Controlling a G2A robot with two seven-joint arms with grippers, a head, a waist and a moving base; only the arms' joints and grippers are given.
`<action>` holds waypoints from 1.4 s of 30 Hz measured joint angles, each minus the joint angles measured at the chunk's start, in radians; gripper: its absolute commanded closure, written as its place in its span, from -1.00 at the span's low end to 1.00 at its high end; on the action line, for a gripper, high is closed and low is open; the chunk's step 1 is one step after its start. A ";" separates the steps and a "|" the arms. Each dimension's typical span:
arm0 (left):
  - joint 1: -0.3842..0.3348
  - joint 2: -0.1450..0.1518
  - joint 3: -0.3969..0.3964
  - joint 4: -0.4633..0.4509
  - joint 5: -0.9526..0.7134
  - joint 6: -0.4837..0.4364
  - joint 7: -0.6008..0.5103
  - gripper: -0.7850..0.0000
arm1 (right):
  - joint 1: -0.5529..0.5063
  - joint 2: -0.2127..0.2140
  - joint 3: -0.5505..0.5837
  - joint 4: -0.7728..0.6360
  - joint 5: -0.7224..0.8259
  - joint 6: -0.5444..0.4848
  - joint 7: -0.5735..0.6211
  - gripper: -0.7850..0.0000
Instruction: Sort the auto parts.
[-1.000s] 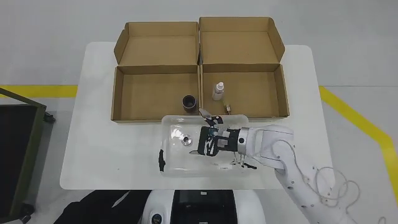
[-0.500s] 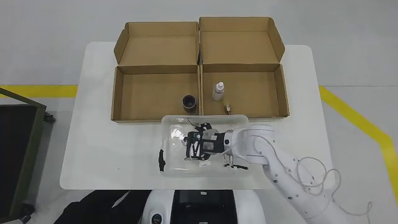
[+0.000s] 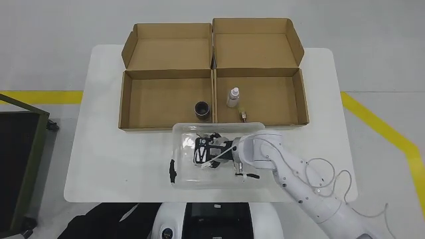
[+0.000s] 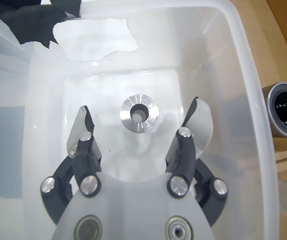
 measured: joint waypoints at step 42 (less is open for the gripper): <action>0.000 0.000 0.000 0.000 0.000 0.000 0.000 -1.00 | -0.113 0.049 0.229 -0.302 0.096 -0.055 -0.363 1.00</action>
